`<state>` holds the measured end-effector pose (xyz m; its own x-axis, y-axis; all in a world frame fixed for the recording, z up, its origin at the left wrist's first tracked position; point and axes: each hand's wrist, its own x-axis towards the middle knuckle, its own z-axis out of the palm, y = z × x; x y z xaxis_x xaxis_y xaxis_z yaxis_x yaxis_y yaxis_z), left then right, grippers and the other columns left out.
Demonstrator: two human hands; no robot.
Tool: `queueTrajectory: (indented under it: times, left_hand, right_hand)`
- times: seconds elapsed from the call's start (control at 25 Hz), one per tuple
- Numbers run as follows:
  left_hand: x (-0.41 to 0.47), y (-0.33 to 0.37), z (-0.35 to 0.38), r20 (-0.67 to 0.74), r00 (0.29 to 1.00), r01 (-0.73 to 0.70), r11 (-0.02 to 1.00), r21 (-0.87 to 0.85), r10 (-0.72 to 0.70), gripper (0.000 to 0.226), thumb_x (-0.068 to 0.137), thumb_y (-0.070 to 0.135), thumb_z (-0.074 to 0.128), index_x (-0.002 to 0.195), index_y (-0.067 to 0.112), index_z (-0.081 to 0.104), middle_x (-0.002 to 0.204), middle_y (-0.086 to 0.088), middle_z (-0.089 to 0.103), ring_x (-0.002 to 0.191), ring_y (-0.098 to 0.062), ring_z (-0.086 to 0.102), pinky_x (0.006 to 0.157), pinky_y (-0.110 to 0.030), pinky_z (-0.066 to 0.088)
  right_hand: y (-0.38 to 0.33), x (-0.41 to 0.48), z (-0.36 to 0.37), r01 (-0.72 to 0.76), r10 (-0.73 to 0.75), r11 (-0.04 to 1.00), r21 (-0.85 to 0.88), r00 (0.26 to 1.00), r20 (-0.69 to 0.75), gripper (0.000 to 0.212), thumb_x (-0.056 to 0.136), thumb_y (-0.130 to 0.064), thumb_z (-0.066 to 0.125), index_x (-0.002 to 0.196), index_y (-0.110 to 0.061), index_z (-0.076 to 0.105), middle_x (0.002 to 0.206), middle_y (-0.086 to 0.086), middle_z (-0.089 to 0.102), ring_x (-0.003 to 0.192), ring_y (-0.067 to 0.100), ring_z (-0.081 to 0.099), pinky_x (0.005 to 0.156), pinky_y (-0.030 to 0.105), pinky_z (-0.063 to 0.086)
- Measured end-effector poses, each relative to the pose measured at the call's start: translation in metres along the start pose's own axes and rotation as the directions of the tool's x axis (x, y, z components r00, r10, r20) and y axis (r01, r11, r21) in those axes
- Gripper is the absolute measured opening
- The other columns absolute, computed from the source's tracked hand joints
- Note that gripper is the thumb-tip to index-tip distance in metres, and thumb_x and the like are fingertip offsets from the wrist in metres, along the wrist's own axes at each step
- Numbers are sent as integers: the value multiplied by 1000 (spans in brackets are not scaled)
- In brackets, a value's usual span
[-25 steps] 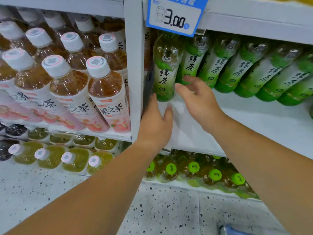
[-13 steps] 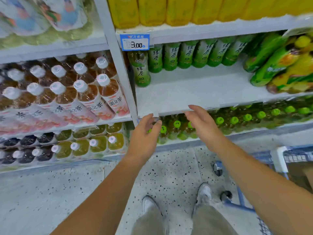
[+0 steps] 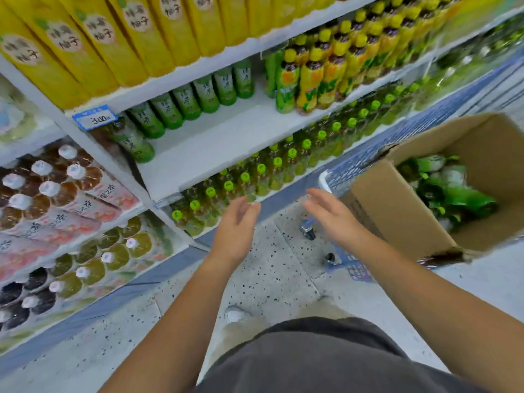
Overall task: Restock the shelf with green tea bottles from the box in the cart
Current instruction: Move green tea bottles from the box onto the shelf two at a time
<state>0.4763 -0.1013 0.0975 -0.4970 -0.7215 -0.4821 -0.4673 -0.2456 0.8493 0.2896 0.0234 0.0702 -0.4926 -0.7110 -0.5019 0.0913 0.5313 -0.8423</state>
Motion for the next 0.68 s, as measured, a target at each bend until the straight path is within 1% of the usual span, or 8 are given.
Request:
queueTrajectory:
  times: [0.12,0.16,0.24,0.28,0.36,0.48,0.6,0.68]
  left_hand:
    - [-6,17,46,37,999,-34,997,68,31,52,99,53,52,145,31,48,121,27,51,93,28,44,75,-9,34]
    - [-7,22,64,53,998,-44,995,94,39,50,99,54,52,143,31,50,118,30,51,93,29,44,75,-8,33]
    - [-6,33,102,97,994,-56,991,124,44,47,98,55,51,139,34,52,116,37,50,96,30,44,77,-8,33]
    - [-5,38,120,123,992,-55,989,137,38,45,97,57,50,137,36,52,116,38,49,99,28,44,77,-8,34]
    - [-1,52,158,169,985,-62,982,176,31,42,95,61,50,132,41,53,118,38,50,101,25,45,77,-10,35]
    - [13,71,207,238,971,-85,971,224,30,41,95,63,51,131,43,54,118,41,49,96,33,46,78,-11,35]
    - [31,92,251,320,947,-108,956,274,15,38,95,61,51,128,42,54,114,43,49,91,39,42,76,-9,34]
    - [48,105,279,383,924,-134,937,323,0,37,94,62,50,126,44,52,112,42,48,92,39,42,76,-9,34]
  right_hand:
    - [9,-21,-60,31,-29,999,36,998,-58,51,99,-46,56,146,-30,46,132,-16,54,115,-4,54,88,16,41]
    - [14,-27,-79,35,-31,998,46,996,-82,50,100,-45,56,146,-29,46,129,-18,55,115,-4,55,87,14,42]
    - [26,-35,-117,27,-18,997,72,992,-122,50,100,-42,57,146,-27,46,130,-14,56,121,6,55,93,19,42]
    - [32,-39,-134,19,-8,997,81,990,-138,51,100,-42,57,146,-26,45,131,-14,55,121,6,54,94,20,42]
    - [44,-46,-168,11,3,996,88,986,-166,54,99,-44,57,149,-26,43,127,-18,55,112,-4,54,85,13,41]
    - [61,-51,-210,-31,62,987,156,978,-199,56,99,-46,56,149,-25,43,124,-18,56,104,-13,52,77,7,39]
    - [78,-49,-244,-83,137,973,213,958,-252,55,99,-49,56,148,-27,45,125,-17,56,110,-6,54,90,18,41]
    - [90,-44,-260,-120,203,955,270,931,-303,55,99,-49,56,148,-27,45,126,-17,56,109,-5,53,91,21,39]
